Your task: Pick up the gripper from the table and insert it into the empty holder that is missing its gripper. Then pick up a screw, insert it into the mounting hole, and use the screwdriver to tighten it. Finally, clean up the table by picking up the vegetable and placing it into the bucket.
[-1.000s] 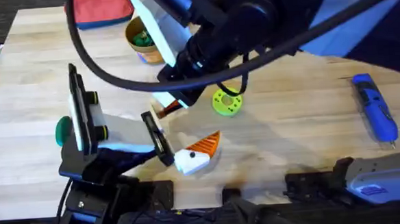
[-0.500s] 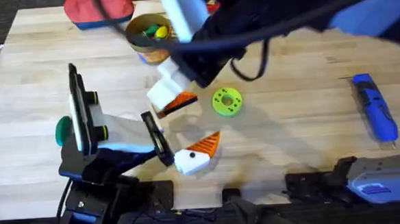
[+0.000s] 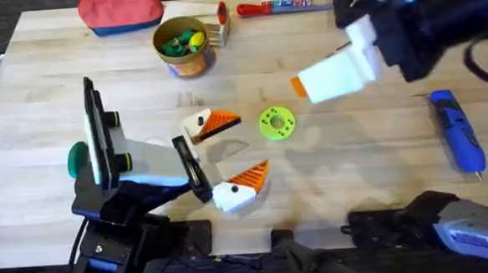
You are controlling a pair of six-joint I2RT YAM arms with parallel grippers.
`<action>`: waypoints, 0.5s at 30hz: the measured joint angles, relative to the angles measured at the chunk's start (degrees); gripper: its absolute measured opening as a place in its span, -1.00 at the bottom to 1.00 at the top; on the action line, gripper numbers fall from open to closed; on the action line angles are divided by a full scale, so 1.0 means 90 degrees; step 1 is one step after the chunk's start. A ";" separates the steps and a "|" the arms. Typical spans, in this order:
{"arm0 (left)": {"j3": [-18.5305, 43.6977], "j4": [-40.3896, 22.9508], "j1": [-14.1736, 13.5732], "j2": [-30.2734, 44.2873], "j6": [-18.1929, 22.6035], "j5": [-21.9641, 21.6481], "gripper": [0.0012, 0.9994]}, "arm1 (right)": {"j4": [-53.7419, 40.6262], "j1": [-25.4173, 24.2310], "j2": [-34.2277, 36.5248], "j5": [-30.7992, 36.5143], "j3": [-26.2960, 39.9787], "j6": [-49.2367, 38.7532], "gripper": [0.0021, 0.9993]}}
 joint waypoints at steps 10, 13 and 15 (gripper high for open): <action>0.0000 0.0000 0.0000 0.0000 0.0005 0.0000 0.33 | 0.1643 -0.0085 -0.1807 -0.1106 -0.2608 -0.0165 0.98; 0.0000 0.0000 0.0000 0.0000 0.0005 0.0000 0.20 | 0.2133 -0.0085 -0.2268 -0.1642 -0.3308 -0.0165 0.98; 0.0000 0.0000 0.0000 0.0001 0.0004 0.0000 0.15 | 0.2224 -0.0085 -0.2440 -0.1943 -0.3615 -0.0163 0.99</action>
